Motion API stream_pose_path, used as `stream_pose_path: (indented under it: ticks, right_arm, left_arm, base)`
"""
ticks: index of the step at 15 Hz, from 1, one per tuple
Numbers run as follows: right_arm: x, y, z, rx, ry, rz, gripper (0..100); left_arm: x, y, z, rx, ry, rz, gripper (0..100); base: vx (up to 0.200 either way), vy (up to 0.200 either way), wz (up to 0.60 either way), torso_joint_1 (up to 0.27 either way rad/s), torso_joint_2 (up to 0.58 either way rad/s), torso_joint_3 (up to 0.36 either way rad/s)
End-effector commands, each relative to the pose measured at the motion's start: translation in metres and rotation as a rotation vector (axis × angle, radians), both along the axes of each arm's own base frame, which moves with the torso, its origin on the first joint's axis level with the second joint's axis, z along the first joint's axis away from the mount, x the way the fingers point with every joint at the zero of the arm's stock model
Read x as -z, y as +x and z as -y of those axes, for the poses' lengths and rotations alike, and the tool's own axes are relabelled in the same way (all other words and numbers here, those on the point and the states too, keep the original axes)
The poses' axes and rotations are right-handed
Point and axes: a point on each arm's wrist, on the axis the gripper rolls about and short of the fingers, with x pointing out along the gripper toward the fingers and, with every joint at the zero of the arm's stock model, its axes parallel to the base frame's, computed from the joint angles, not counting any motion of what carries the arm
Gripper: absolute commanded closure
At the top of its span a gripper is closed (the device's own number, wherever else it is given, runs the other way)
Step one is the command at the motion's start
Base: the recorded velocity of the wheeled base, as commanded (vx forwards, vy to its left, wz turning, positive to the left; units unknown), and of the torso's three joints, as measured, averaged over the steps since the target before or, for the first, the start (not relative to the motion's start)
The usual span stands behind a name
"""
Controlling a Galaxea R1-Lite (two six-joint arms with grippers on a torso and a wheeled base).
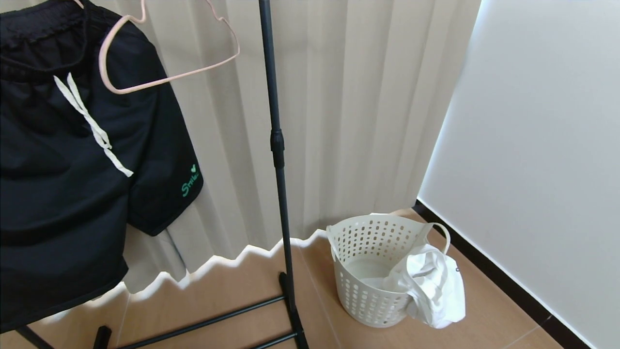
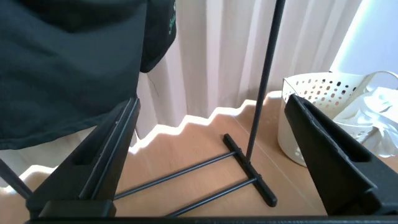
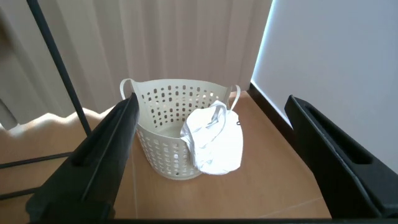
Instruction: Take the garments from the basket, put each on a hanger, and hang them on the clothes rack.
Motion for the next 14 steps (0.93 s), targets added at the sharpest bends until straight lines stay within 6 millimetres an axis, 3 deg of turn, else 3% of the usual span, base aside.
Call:
stream_pose_path:
  ticks: [1, 5, 14]
  right_arm:
    - [-0.0001, 0.0001, 0.0, 0.0, 0.0, -0.001, 0]
    - [-0.0001, 0.0001, 0.0, 0.0, 0.0, -0.001, 0]
    - [-0.0001, 0.0001, 0.0, 0.002, 0.0, -0.001, 0]
  left_arm:
    - [0.0, 0.0001, 0.0, 0.0, 0.0, -0.001, 0]
    - [0.0, 0.0001, 0.0, 0.0, 0.0, -0.001, 0]
    - [0.0, 0.0001, 0.0, 0.0, 0.0, -0.001, 0]
  base:
    - [0.0, 0.0, 0.0, 0.0, 0.0, 0.0]
    - [0.0, 0.0, 0.0, 0.0, 0.0, 0.0]
    - [0.0, -0.2, 0.0, 0.002, 0.0, 0.001]
